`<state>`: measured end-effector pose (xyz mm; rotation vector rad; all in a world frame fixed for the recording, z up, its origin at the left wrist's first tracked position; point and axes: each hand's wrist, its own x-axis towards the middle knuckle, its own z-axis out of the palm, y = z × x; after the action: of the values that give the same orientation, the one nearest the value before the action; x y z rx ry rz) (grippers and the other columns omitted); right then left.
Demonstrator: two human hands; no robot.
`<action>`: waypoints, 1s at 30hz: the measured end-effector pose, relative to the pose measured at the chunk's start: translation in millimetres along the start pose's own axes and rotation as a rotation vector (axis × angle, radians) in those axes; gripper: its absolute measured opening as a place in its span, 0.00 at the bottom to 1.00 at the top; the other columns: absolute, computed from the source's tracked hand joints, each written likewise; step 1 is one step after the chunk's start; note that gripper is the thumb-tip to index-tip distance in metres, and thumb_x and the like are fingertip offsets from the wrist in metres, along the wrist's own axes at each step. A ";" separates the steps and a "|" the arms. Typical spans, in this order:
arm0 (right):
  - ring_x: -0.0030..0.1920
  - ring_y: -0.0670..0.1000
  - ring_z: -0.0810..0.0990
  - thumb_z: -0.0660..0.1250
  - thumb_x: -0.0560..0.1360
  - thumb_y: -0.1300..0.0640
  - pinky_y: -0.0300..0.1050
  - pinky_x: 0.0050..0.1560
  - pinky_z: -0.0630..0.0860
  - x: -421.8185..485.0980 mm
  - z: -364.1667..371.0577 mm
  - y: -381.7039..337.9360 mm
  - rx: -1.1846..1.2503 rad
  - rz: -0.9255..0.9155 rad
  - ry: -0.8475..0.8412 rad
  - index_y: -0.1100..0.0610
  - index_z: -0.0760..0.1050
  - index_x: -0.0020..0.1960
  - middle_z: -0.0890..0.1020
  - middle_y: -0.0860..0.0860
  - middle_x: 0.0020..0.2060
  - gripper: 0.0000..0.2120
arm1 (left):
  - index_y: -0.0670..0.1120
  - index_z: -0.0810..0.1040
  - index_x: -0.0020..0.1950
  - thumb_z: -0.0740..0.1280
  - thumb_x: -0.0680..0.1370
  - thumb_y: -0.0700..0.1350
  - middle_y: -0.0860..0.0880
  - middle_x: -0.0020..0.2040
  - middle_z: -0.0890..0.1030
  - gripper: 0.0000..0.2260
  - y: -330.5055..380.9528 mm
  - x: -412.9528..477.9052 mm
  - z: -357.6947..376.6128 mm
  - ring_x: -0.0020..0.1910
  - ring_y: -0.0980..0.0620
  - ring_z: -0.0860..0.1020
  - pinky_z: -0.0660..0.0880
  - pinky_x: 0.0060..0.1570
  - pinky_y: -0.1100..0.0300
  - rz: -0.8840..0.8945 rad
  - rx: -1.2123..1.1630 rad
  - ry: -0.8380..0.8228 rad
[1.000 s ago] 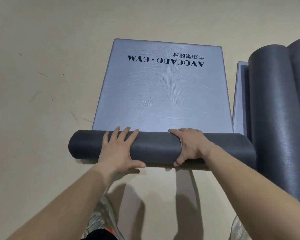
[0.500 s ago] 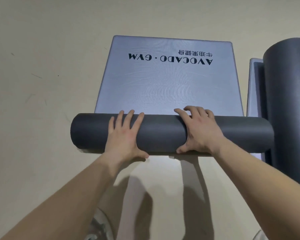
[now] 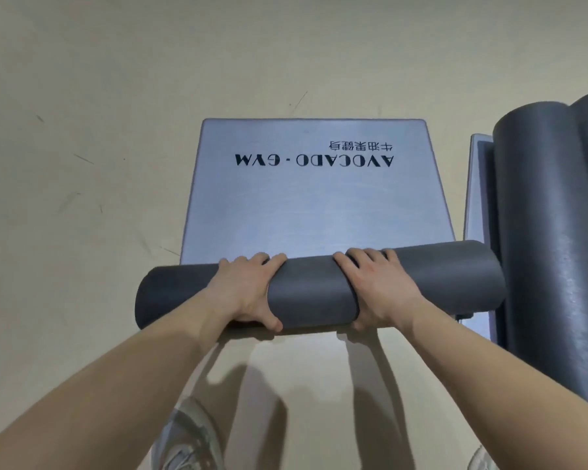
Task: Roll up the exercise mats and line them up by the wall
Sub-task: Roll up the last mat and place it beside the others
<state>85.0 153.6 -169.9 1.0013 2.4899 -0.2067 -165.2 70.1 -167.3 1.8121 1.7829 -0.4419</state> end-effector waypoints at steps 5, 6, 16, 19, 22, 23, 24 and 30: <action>0.75 0.66 0.63 0.80 0.54 0.30 0.73 0.71 0.56 -58.8 36.8 -35.4 0.000 0.118 0.003 0.51 0.50 0.80 0.67 0.56 0.74 0.66 | 0.60 0.60 0.76 0.78 0.55 0.71 0.54 0.62 0.76 0.54 -0.3 -21.1 -2.1 0.61 0.46 0.76 0.75 0.62 0.45 0.010 -0.097 -0.251; 0.74 0.66 0.64 0.81 0.54 0.32 0.73 0.70 0.58 -62.7 43.0 -36.5 0.002 0.135 0.053 0.51 0.51 0.80 0.68 0.57 0.74 0.65 | 0.59 0.60 0.77 0.79 0.55 0.71 0.54 0.63 0.76 0.55 0.9 -20.8 -5.2 0.61 0.46 0.76 0.74 0.62 0.45 0.002 -0.082 -0.252; 0.75 0.59 0.63 0.78 0.56 0.30 0.67 0.76 0.54 -17.7 -8.6 -3.2 0.107 0.130 -0.001 0.46 0.49 0.81 0.65 0.54 0.75 0.63 | 0.54 0.48 0.83 0.73 0.62 0.74 0.50 0.82 0.57 0.59 28.2 -23.4 8.4 0.79 0.45 0.57 0.52 0.78 0.45 -0.045 0.022 0.194; 0.69 0.63 0.70 0.82 0.55 0.37 0.65 0.70 0.63 -23.0 15.2 -6.8 -0.039 0.123 0.269 0.51 0.57 0.78 0.71 0.57 0.70 0.59 | 0.54 0.53 0.83 0.75 0.61 0.74 0.52 0.80 0.64 0.58 8.9 8.8 -26.0 0.77 0.47 0.63 0.58 0.77 0.46 0.022 -0.023 0.101; 0.63 0.59 0.75 0.76 0.52 0.28 0.60 0.66 0.66 7.7 -9.8 14.2 0.017 0.075 0.168 0.47 0.58 0.75 0.73 0.52 0.65 0.58 | 0.54 0.49 0.83 0.71 0.61 0.77 0.50 0.81 0.58 0.59 -3.2 13.2 -22.3 0.80 0.45 0.55 0.47 0.79 0.39 -0.059 -0.010 0.209; 0.62 0.58 0.75 0.75 0.51 0.27 0.59 0.64 0.68 21.6 -23.6 22.5 0.049 0.059 0.078 0.45 0.58 0.75 0.74 0.50 0.64 0.58 | 0.54 0.47 0.83 0.70 0.59 0.79 0.49 0.81 0.57 0.61 -7.0 8.5 -16.3 0.80 0.42 0.55 0.47 0.78 0.37 -0.116 0.034 0.260; 0.60 0.57 0.76 0.76 0.51 0.27 0.57 0.63 0.70 34.2 -35.9 28.4 0.081 0.044 -0.001 0.44 0.58 0.74 0.74 0.49 0.62 0.58 | 0.54 0.45 0.82 0.69 0.57 0.79 0.48 0.81 0.56 0.63 -11.2 3.5 -9.7 0.79 0.41 0.56 0.49 0.77 0.37 -0.144 0.103 0.287; 0.56 0.56 0.79 0.80 0.50 0.30 0.54 0.59 0.75 55.7 -60.9 34.3 0.165 0.046 -0.183 0.42 0.62 0.73 0.77 0.48 0.58 0.56 | 0.54 0.52 0.77 0.72 0.57 0.75 0.50 0.70 0.70 0.56 -22.3 15.1 -19.9 0.64 0.41 0.72 0.68 0.65 0.42 -0.091 0.231 0.244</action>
<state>51.8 231.2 -140.3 1.0541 2.3106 -0.4746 -189.1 93.3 -163.9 2.0202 2.0580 -0.4980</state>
